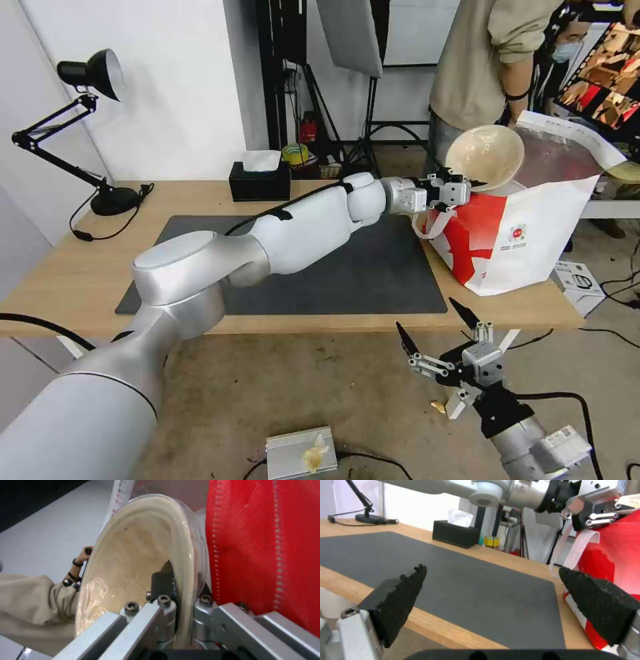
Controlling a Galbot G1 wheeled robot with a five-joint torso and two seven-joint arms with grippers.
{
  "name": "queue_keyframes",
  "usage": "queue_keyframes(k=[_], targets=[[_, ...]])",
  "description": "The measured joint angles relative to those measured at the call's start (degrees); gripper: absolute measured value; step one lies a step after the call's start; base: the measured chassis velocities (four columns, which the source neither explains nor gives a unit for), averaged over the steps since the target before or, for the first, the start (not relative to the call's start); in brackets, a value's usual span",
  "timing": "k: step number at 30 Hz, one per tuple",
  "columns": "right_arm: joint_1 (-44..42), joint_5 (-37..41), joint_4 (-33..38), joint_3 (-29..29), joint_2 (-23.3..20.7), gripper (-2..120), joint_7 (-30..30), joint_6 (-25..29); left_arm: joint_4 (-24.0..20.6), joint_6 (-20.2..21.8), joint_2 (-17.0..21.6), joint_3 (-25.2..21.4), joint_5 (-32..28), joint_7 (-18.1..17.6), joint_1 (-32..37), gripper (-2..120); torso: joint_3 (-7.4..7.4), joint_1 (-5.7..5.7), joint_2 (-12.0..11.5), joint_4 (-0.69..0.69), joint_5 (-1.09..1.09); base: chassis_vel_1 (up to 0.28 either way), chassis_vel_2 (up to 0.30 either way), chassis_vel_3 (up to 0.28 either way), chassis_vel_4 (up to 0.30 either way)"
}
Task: Pick up the trash from the table and place it into the takeout bag.
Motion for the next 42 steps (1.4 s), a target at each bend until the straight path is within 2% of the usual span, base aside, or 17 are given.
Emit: queue_keyframes(k=[9, 11, 13, 16, 17, 21, 22, 24, 26, 27, 35, 42], targets=[[0.0, 0.0, 0.0, 0.0, 0.0, 100, 0.0, 0.0, -0.5, -0.1, 0.0, 0.5, 0.6, -0.3, -0.2, 3, 0.0, 0.0, 0.0, 0.0, 0.0, 0.0, 0.0, 0.0, 0.0], [0.0, 0.0, 0.0, 0.0, 0.0, 100, 0.0, 0.0, -0.7, -0.1, 0.0, 0.6, 0.8, -0.6, -0.4, 12, 0.0, 0.0, 0.0, 0.0, 0.0, 0.0, 0.0, 0.0, 0.0], [0.0, 0.0, 0.0, 0.0, 0.0, 100, 0.0, 0.0, -0.8, -0.2, 0.0, 0.8, 1.2, -1.1, -0.5, 15, 0.0, 0.0, 0.0, 0.0, 0.0, 0.0, 0.0, 0.0, 0.0], [0.0, 0.0, 0.0, 0.0, 0.0, 100, 0.0, 0.0, -1.5, -0.2, 0.0, 1.3, 2.2, -3.0, -0.7, 30, 0.0, 0.0, 0.0, -0.01, 0.0, 0.0, 0.0, 0.0, 0.0], [0.0, 0.0, 0.0, 0.0, 0.0, 100, 0.0, 0.0, -1.5, -0.2, 0.0, 1.3, 2.2, -3.0, -0.7, 30, 0.0, 0.0, 0.0, -0.01, 0.0, 0.0, 0.0, 0.0, 0.0], [0.0, 0.0, 0.0, 0.0, 0.0, 100, 0.0, 0.0, -1.9, -0.1, 0.0, 1.3, 2.8, -4.8, -1.1, 48, 0.0, 0.0, 0.0, 0.0, 0.0, 0.0, 0.0, 0.0, 0.0], [0.0, 0.0, 0.0, 0.0, 0.0, 100, 0.0, 0.0, -1.9, -0.1, 0.0, 1.3, 2.8, -4.8, -1.1, 48, 0.0, 0.0, 0.0, 0.0, 0.0, 0.0, 0.0, 0.0, 0.0], [0.0, 0.0, 0.0, 0.0, 0.0, 100, 0.0, 0.0, -2.1, -0.1, 0.0, 1.3, 3.1, -5.6, -1.2, 57, 0.0, 0.0, 0.0, 0.0, 0.0, 0.0, 0.0, 0.0, 0.0], [0.0, 0.0, 0.0, 0.0, 0.0, 100, 0.0, 0.0, -2.2, -0.1, 0.0, 1.2, 3.3, -5.8, -1.3, 67, 0.0, 0.0, 0.0, 0.0, 0.0, 0.0, 0.0, 0.0, 0.0], [0.0, 0.0, 0.0, 0.0, 0.0, 100, 0.0, 0.0, -2.2, -0.1, 0.0, 1.2, 3.3, -5.8, -1.3, 67, 0.0, 0.0, 0.0, 0.0, 0.0, 0.0, 0.0, 0.0, 0.0], [0.0, 0.0, 0.0, 0.0, 0.0, 100, 0.0, 0.0, -2.7, -0.2, 0.0, 1.1, 3.5, -6.3, -1.5, 97, 0.0, 0.0, 0.0, 0.0, 0.0, 0.0, 0.0, 0.0, 0.0], [0.0, 0.0, 0.0, 0.0, 0.0, 100, 0.0, 0.0, -2.9, -0.2, 0.0, 0.9, 3.6, -7.9, -1.6, 100, 0.0, 0.0, 0.0, -0.01, 0.0, 0.0, 0.0, 0.0, 0.0]])
